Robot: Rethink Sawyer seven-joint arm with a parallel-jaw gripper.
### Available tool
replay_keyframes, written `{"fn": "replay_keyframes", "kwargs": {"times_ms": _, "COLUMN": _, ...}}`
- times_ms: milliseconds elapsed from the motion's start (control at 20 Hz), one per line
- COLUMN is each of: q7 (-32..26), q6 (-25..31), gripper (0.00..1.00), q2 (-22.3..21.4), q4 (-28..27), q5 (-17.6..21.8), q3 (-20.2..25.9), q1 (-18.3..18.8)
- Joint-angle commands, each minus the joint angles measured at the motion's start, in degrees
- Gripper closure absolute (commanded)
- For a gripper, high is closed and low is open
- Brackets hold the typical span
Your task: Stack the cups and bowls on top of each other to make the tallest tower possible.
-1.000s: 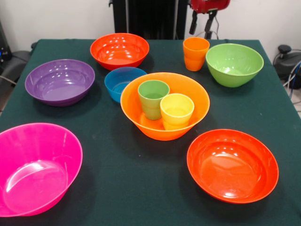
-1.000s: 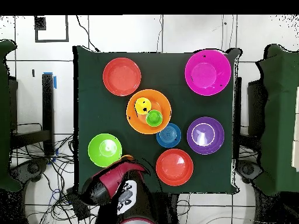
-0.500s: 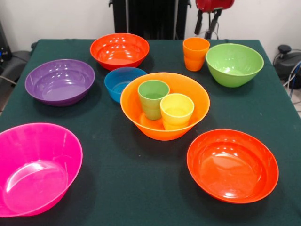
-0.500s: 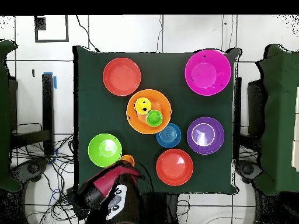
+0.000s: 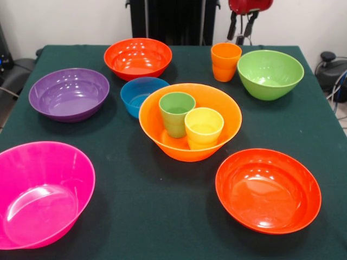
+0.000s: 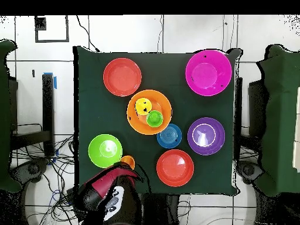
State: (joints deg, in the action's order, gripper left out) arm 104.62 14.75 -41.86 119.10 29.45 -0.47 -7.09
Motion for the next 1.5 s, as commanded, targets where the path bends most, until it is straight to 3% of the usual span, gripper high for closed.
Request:
{"fn": "replay_keyframes", "kwargs": {"times_ms": 50, "q7": 8.6, "q6": -4.3, "gripper": 0.0, "q2": 5.3, "q4": -0.3, "q5": -2.0, "q3": 2.7, "q1": 1.3}}
{"fn": "replay_keyframes", "kwargs": {"times_ms": 600, "q7": 8.5, "q6": -9.9, "gripper": 0.0, "q2": 8.4, "q4": -2.2, "q5": -0.4, "q3": -0.3, "q1": 0.5}}
{"fn": "replay_keyframes", "kwargs": {"times_ms": 1500, "q7": 9.2, "q6": -13.5, "gripper": 0.0, "q2": 10.7, "q4": -2.0, "q5": -2.7, "q3": -2.0, "q1": -2.1}}
